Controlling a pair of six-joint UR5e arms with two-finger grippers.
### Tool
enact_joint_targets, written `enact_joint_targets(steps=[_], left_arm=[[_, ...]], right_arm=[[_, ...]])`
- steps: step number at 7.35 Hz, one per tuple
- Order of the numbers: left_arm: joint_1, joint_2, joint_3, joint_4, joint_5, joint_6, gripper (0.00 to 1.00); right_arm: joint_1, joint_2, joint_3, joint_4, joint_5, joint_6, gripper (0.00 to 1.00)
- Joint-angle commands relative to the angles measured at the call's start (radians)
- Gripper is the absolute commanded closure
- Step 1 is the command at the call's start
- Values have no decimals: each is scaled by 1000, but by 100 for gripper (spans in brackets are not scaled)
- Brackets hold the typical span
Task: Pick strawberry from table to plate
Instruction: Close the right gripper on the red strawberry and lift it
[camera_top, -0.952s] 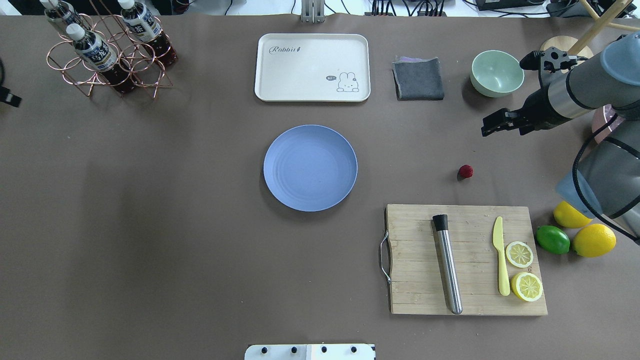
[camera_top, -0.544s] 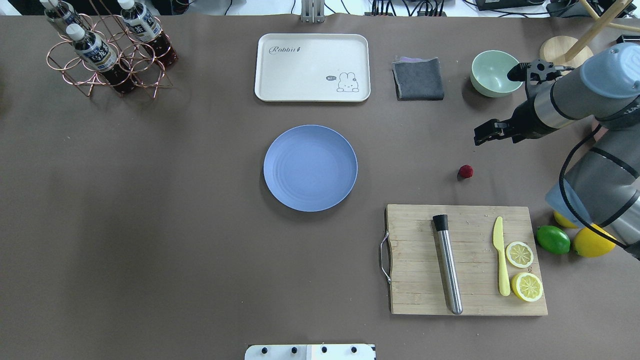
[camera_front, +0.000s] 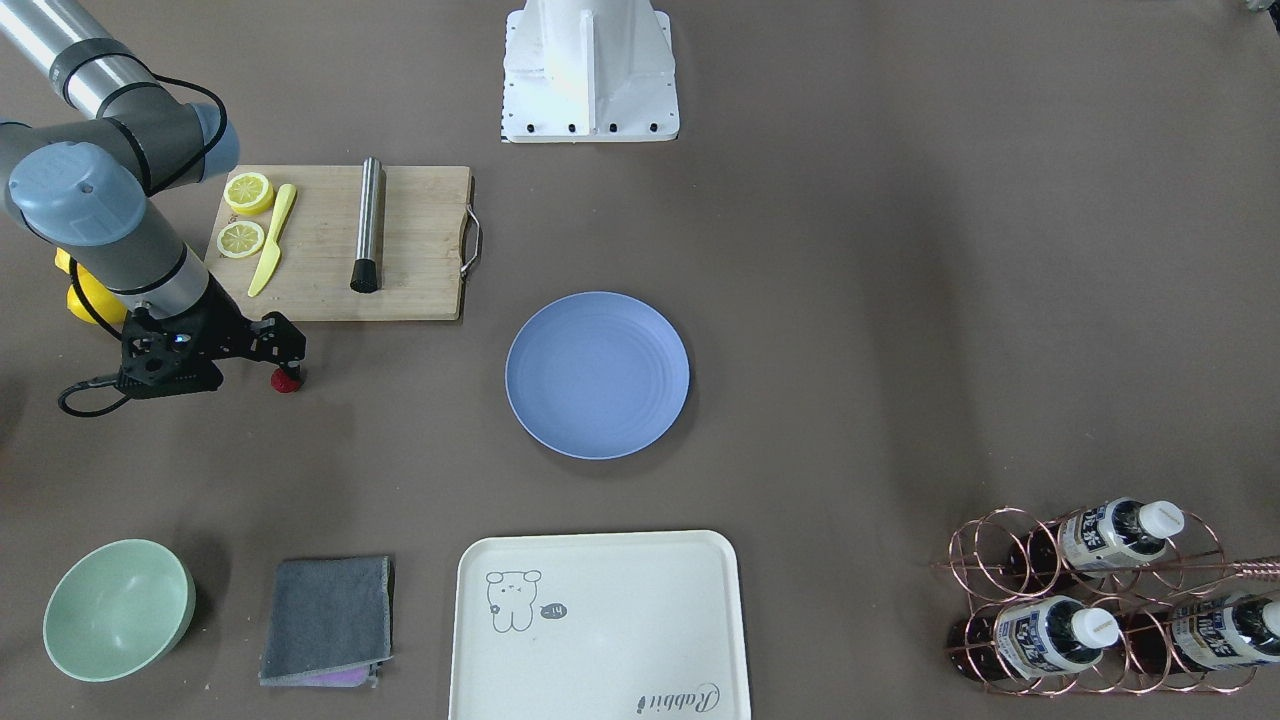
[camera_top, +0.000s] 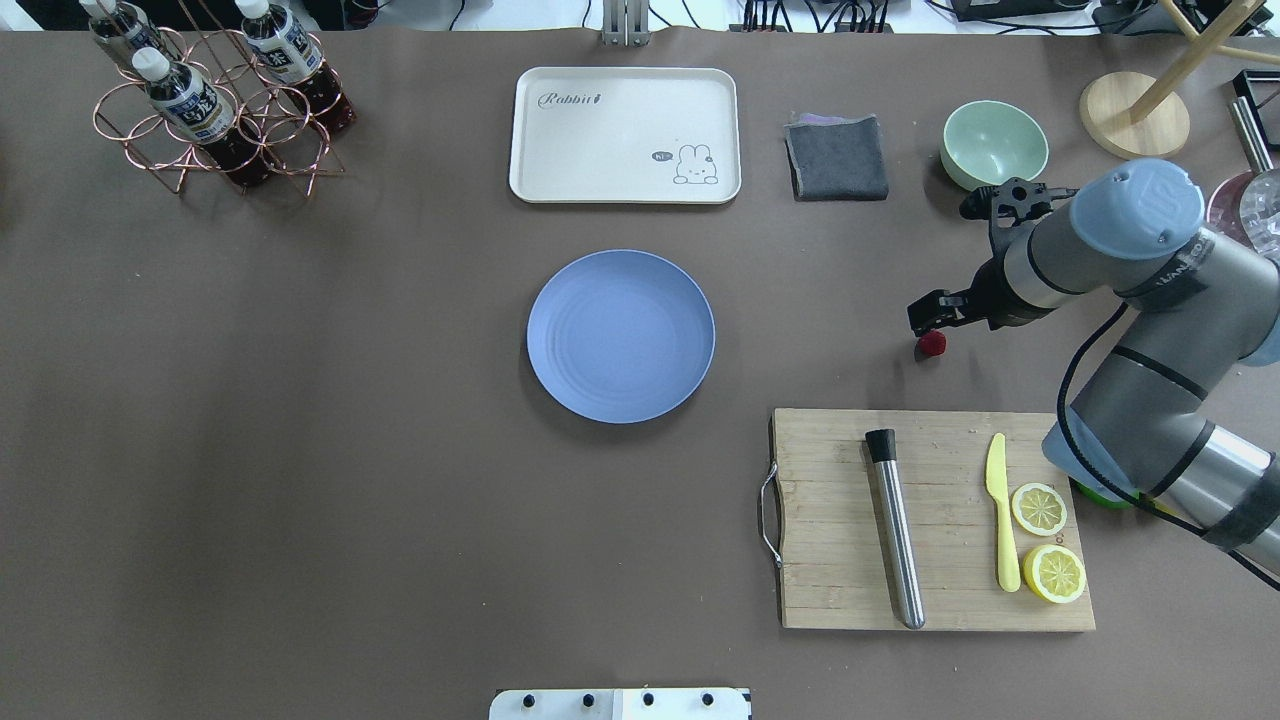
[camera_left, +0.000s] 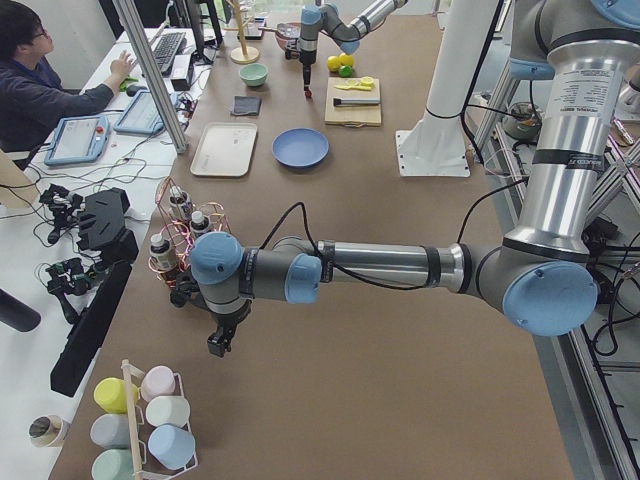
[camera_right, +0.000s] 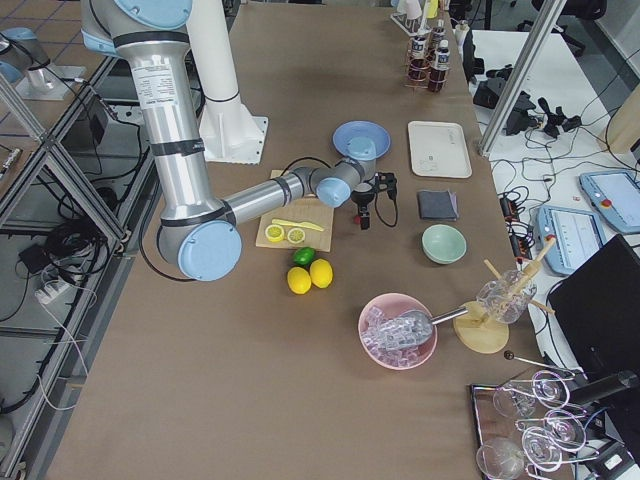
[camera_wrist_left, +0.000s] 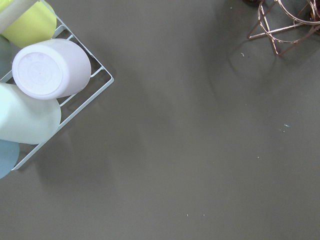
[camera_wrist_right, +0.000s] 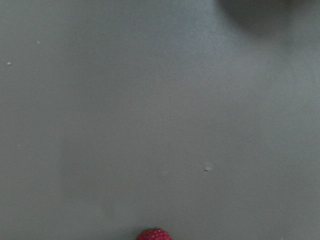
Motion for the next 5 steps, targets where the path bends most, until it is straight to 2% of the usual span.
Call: enact_joint_targets(steps=[1, 2, 3, 4, 5], left_arm=[[-3, 2, 1, -4, -3, 1, 2], [-3, 2, -1, -4, -3, 1, 2], [-4, 0, -4, 4, -5, -1, 2], [-4, 0, -2, 5, -5, -1, 2], [-4, 0, -4, 4, -5, -1, 2]], right_arm=[[-29, 8, -16, 3, -23, 28, 7], [-34, 8, -15, 6, -44, 35, 15], [-40, 7, -15, 10, -61, 50, 36], [-47, 8, -15, 10, -61, 83, 72], [-52, 8, -15, 10, -61, 85, 97]])
